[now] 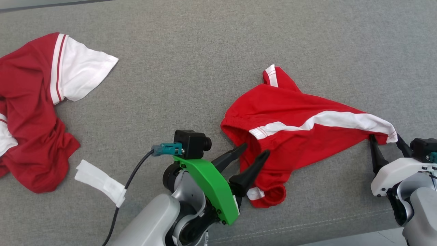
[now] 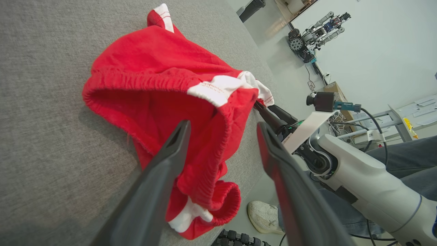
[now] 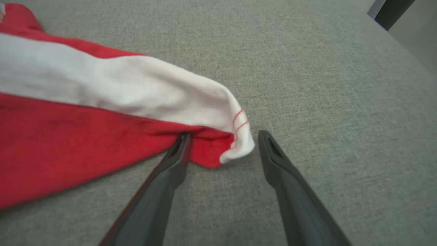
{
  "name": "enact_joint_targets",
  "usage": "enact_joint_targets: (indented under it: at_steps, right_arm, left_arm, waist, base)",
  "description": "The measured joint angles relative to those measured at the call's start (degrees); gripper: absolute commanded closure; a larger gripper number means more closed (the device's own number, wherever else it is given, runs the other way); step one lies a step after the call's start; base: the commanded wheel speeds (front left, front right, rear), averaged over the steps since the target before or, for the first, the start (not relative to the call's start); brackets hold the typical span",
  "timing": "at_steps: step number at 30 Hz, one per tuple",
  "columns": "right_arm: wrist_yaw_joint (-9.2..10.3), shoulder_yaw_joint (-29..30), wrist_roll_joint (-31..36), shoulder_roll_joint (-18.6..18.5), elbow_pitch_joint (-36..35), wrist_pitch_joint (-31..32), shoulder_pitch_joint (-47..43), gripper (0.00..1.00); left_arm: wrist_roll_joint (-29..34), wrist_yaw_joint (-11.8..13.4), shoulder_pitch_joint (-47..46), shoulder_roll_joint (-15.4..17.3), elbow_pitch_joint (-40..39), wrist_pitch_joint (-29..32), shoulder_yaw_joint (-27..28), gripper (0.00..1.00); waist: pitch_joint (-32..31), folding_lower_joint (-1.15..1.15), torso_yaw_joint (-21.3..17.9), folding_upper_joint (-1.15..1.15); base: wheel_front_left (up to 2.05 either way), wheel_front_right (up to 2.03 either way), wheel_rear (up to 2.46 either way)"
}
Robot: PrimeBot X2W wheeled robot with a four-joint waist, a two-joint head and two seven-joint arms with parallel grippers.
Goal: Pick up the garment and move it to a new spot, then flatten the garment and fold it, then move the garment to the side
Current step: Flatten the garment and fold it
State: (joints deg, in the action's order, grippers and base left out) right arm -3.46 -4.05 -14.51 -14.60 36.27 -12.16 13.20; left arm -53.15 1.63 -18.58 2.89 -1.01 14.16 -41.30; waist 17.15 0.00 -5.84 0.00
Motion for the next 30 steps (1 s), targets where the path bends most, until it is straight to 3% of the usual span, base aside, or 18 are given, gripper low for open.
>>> enact_joint_targets:
  at_steps: [14,30]
  right_arm:
    - [-0.19,-0.6,0.5,0.2,2.5,-1.2,2.7,0.00]
    - [-0.83,-1.3,0.9,0.5,4.4,-1.8,4.1,0.00]
  left_arm:
    - [-4.1,3.4,-2.9,0.0,-0.2,0.8,-2.2,0.00]
    - [-10.9,5.2,-6.5,0.0,3.2,0.9,-1.5,0.00]
  waist:
    - [-0.2,0.00,-0.8,0.00]
    - [0.5,0.00,-1.9,0.00]
  base:
    - [0.00,0.00,0.00]
    - [0.00,0.00,0.00]
